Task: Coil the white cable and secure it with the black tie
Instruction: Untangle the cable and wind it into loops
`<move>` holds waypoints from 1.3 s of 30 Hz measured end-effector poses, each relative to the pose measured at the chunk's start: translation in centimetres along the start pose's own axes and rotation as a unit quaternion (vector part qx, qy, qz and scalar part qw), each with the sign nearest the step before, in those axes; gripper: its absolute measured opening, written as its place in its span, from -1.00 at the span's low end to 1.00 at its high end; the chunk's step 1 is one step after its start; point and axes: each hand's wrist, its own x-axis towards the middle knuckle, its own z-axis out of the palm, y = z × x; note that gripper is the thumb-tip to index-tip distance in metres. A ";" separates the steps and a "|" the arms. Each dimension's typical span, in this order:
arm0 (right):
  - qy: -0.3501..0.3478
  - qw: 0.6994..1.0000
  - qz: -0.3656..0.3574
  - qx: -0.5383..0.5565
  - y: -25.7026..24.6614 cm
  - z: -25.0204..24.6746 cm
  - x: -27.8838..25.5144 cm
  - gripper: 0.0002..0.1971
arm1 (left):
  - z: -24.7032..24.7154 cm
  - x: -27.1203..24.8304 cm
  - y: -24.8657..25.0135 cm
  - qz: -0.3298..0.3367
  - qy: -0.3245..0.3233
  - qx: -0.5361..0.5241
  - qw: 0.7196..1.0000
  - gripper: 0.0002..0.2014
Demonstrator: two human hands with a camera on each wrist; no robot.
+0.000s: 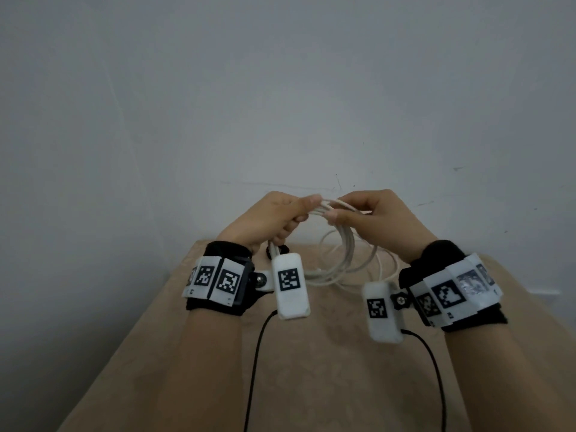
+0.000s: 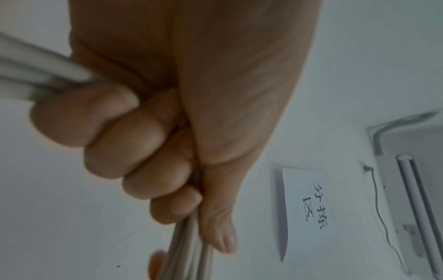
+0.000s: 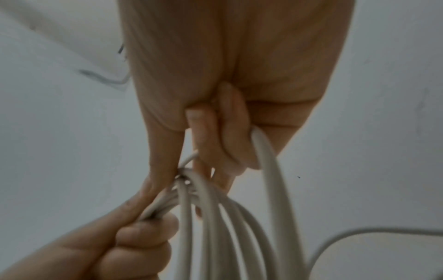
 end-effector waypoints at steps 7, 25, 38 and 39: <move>0.149 0.988 -0.011 0.034 0.5 -2.5 -0.2 -0.89 | -2.1 -0.5 -0.1 0.033 0.135 -0.158 0.978 -0.56; 0.057 0.998 -0.007 0.036 -0.2 0.4 0.3 -0.79 | -0.3 -0.1 0.6 0.034 0.117 -0.156 0.980 -0.56; 0.119 0.992 -0.023 0.022 0.9 0.7 0.7 -0.65 | -0.4 0.1 0.5 0.030 0.159 -0.217 0.963 -0.56; 0.115 0.992 -0.017 0.041 0.7 1.0 0.6 -0.65 | -0.4 0.1 0.5 0.029 0.170 -0.236 0.956 -0.57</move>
